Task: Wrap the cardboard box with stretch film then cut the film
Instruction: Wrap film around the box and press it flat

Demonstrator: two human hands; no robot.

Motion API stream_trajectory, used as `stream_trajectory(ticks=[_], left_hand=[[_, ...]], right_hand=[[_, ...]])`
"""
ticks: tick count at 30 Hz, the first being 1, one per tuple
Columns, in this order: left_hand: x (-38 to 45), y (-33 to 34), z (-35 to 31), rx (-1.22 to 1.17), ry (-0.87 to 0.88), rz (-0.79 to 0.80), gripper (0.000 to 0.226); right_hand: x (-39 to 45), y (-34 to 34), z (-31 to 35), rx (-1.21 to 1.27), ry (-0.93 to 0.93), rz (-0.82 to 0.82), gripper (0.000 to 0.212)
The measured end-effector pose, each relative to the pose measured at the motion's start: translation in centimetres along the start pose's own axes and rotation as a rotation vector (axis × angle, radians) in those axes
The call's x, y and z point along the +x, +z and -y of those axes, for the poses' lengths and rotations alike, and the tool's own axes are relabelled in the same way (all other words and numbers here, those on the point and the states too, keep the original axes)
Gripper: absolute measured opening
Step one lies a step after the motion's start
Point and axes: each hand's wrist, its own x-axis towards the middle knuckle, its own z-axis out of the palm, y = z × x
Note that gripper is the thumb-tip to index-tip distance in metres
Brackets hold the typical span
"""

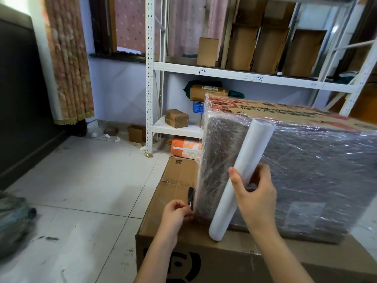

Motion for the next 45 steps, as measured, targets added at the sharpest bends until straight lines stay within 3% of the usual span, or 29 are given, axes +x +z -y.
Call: stream_trajectory(ticks=[3, 5, 9, 12, 14, 18, 20, 25, 30, 40, 45], left_hand=[[-0.3, 0.5, -0.4, -0.198, -0.089, -0.014, 0.007], [-0.4, 0.7, -0.6, -0.181, -0.065, -0.044, 0.012], [-0.3, 1.3, -0.4, 0.197, 0.126, -0.093, 0.014], [-0.7, 1.8, -1.1, 0.172, 0.221, -0.186, 0.015], [-1.3, 1.8, -2.0, 0.136, 0.372, -0.225, 0.011], [-2.4, 1.6, -3.7, 0.132, 0.603, 0.016, 0.024], [-2.4, 1.5, -3.8, 0.201, 0.651, 0.035, 0.026], [-2.1, 1.2, -3.4, 0.308, 0.669, -0.041, 0.012], [-2.0, 1.1, -4.0, 0.265, 0.616, -0.061, 0.01], [-1.9, 1.7, -4.5, 0.025, 0.539, 0.134, 0.006], [-2.5, 2.3, -6.0, -0.025, 0.638, 0.051, 0.03]], right_hand=[[0.0, 0.1, -0.2, 0.004, 0.005, 0.001, 0.025], [0.0, 0.1, -0.3, 0.0, 0.007, 0.002, 0.025], [0.1, 0.2, -0.3, 0.006, 0.023, -0.005, 0.027], [0.1, 0.2, -0.4, 0.004, 0.025, -0.006, 0.028], [0.0, 0.2, -0.4, 0.002, 0.022, -0.002, 0.027], [0.1, 0.1, -0.1, 0.005, 0.029, 0.008, 0.029], [0.0, 0.1, 0.0, 0.014, 0.034, 0.015, 0.03], [0.0, -0.1, 0.2, 0.014, 0.029, 0.024, 0.029], [0.0, -0.1, 0.2, 0.013, 0.033, 0.018, 0.029], [0.2, 0.0, 0.1, -0.006, 0.028, 0.012, 0.027], [0.2, 0.1, 0.1, -0.009, 0.019, 0.01, 0.026]])
